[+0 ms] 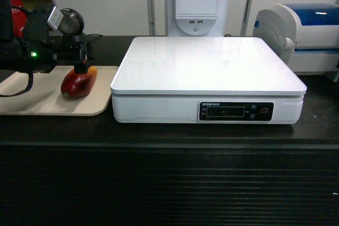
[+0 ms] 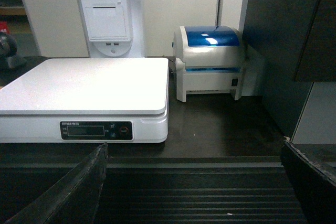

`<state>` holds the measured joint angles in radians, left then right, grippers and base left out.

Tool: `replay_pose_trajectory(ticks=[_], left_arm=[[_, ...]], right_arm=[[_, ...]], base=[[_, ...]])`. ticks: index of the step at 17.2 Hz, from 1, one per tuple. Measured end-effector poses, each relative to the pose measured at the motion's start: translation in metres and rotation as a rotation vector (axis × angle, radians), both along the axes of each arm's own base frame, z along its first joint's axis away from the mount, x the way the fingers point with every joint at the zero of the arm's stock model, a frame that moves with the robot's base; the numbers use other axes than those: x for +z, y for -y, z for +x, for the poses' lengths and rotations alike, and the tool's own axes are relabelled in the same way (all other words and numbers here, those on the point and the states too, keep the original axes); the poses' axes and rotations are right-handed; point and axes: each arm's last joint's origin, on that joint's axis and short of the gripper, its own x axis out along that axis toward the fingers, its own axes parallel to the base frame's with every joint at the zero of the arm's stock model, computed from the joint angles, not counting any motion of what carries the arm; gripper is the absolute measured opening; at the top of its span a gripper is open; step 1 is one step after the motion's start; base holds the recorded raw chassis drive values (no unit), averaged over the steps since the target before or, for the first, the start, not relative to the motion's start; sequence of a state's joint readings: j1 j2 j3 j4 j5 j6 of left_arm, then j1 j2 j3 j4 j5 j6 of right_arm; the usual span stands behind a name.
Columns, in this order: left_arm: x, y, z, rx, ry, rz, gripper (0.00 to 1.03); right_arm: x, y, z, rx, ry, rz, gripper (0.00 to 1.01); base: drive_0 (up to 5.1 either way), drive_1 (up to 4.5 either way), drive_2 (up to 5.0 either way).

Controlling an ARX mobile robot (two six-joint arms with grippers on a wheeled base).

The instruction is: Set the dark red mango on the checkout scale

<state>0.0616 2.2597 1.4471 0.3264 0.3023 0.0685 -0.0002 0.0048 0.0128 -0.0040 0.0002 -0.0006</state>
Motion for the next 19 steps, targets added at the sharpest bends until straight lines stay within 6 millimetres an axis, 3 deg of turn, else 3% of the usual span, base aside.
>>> replay_pose_trajectory(ticks=[8, 12, 15, 19], left_arm=[[-0.023, -0.004, 0.040, 0.008, -0.156, 0.049, 0.98], [-0.028, -0.005, 0.044, 0.007, -0.219, 0.076, 0.98], [-0.026, -0.004, 0.045, -0.009, -0.214, 0.096, 0.69], [-0.017, 0.003, 0.034, -0.027, -0.179, 0.112, 0.62]], right_arm=[[0.000, 0.000, 0.000, 0.000, 0.000, 0.000, 0.98], [0.000, 0.000, 0.000, 0.000, 0.000, 0.000, 0.98], [0.000, 0.000, 0.000, 0.000, 0.000, 0.000, 0.98], [0.000, 0.000, 0.000, 0.000, 0.000, 0.000, 0.98]], base=[[0.0, 0.00, 0.0], [0.0, 0.00, 0.0], [0.0, 0.00, 0.0], [0.0, 0.00, 0.0]])
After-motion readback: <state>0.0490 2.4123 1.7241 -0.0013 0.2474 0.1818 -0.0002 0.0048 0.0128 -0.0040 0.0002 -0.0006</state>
